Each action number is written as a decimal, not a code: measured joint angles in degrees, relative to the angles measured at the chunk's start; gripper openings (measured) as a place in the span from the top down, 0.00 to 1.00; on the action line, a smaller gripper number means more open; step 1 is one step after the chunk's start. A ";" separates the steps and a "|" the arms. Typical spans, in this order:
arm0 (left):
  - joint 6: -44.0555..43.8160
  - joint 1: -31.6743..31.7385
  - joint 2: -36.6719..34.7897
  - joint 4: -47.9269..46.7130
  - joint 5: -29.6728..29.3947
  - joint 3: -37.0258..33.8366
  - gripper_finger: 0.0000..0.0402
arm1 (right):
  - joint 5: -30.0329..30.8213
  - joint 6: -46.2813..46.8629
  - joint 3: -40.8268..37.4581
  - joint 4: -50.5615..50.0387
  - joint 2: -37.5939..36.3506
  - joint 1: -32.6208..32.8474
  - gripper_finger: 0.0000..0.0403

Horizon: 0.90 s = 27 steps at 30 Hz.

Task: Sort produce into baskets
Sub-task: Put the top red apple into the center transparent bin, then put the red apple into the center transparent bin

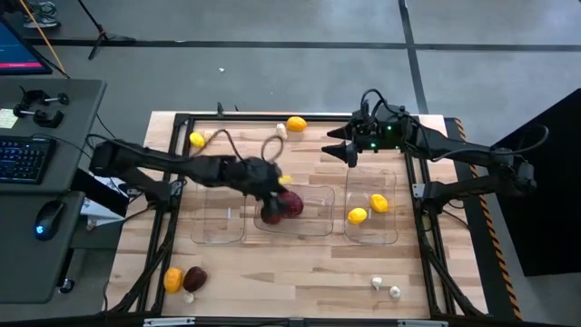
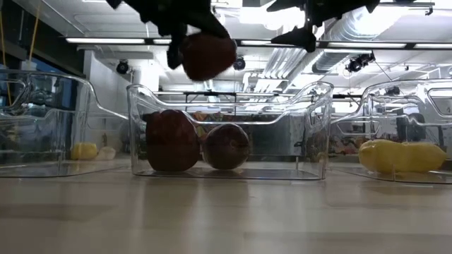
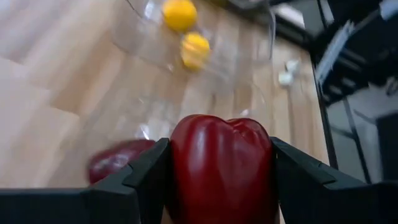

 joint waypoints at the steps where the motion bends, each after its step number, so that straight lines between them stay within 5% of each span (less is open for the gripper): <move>1: -0.18 -0.04 1.38 0.43 0.52 0.00 0.48 | -0.02 -0.32 0.00 -0.15 0.00 0.00 0.12; 14: -12.95 -1.52 7.19 12.27 5.51 0.10 0.34 | -2.42 -4.54 0.00 -3.26 0.00 0.00 0.12; 23: -9.60 -0.15 6.70 11.30 3.06 0.09 0.33 | -7.40 -2.99 0.00 0.24 -0.40 0.11 0.12; 27: -8.56 1.58 4.96 10.85 10.10 0.09 0.34 | -13.55 2.60 0.00 7.27 -1.03 0.99 0.12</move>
